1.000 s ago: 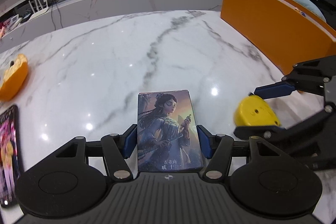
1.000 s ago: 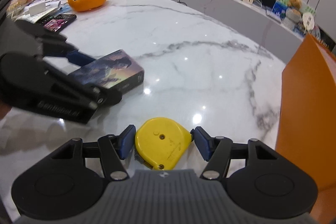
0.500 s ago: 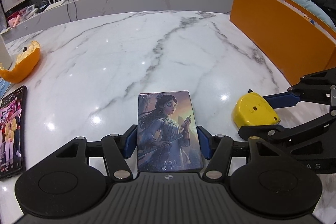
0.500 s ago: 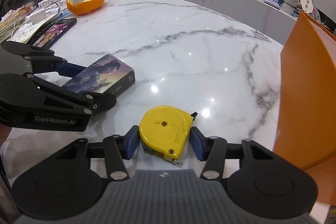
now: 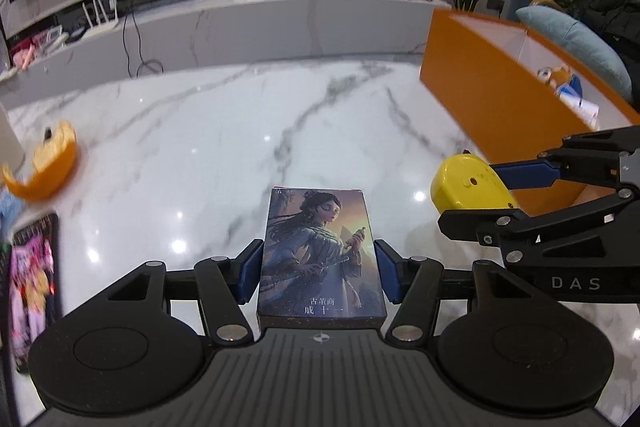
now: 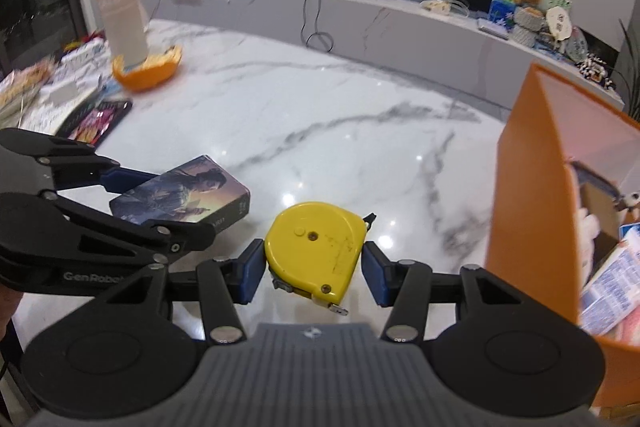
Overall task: Organize objects
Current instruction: 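Lift the book and tape measure and carry both over the orange box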
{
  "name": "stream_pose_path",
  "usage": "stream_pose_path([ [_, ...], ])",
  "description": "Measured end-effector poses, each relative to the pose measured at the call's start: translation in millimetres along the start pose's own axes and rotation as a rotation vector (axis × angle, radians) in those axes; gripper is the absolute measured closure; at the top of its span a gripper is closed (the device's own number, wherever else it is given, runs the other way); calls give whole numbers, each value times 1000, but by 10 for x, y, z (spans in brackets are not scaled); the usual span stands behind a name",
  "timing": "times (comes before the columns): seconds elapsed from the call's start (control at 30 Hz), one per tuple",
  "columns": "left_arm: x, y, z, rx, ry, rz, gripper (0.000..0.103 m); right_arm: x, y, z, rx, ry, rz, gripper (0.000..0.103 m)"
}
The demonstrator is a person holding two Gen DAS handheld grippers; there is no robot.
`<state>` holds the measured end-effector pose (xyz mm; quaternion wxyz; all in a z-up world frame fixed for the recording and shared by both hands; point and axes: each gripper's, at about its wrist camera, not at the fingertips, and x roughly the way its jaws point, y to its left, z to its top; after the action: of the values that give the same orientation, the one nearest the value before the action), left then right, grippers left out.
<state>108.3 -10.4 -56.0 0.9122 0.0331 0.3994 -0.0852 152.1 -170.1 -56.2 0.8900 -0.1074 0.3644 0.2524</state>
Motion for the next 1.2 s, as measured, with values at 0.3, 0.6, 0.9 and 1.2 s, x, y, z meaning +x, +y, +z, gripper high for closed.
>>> stream_pose_path([
  [0.3,-221,-193,479,35,-98,-8,36,-372,-326,224,75,-116,-41,49],
  [0.6,-268,-670,923,86,-196,-69,36,-738,-768,351,150,-215,-126,49],
  [0.9,-121,-1220,1226,158,-235,-144,36,-948,-1259,328,248,-249,-218,49],
  [1.2,198,-1586,1423,213,-201,-175,36,-1013,-1730,237,347,-228,-286,49],
])
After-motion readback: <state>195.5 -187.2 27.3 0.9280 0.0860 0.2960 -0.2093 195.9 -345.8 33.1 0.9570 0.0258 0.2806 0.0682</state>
